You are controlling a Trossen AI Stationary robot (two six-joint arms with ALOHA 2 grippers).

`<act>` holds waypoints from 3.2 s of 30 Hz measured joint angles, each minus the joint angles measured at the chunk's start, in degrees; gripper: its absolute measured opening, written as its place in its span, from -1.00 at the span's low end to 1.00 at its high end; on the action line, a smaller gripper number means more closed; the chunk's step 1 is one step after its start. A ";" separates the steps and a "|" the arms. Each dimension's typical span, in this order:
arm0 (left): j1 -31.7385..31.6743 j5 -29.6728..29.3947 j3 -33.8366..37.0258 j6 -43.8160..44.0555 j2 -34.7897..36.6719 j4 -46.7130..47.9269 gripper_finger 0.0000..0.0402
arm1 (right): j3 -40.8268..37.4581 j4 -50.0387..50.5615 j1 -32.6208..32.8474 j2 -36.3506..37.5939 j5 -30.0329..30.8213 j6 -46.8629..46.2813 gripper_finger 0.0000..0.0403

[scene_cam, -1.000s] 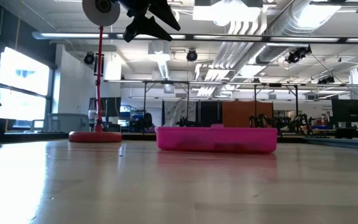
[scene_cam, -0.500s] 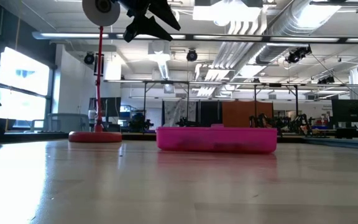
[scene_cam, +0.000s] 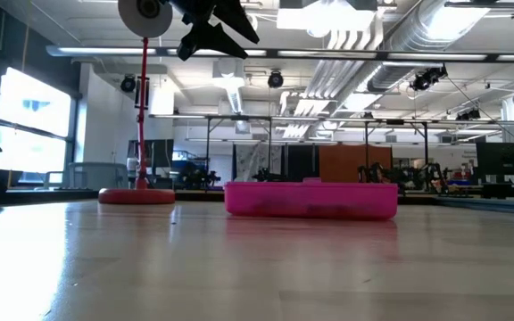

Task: Pick & place school supplies into a supply box
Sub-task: Put the yellow pen into the red supply box, then close the red supply box

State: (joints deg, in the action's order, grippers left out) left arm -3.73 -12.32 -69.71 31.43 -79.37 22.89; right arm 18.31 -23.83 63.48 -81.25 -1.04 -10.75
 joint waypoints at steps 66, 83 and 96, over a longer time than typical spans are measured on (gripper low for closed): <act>-0.02 -0.28 0.02 -0.01 -0.02 -3.02 -0.03 | 23.43 5.25 -58.91 -10.90 22.15 10.72 -0.94; -0.02 1.35 0.02 -0.04 -0.02 -1.25 -0.03 | 24.26 4.79 -62.70 -14.07 20.68 18.71 -0.47; -0.85 -2.15 0.02 -10.01 0.18 3.78 -0.03 | 28.24 19.53 -67.24 -0.45 27.45 18.94 -0.46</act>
State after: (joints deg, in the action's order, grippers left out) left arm -4.57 -14.46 -69.69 21.43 -79.19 26.67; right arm 46.54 -4.30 -3.76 -81.70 26.41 8.18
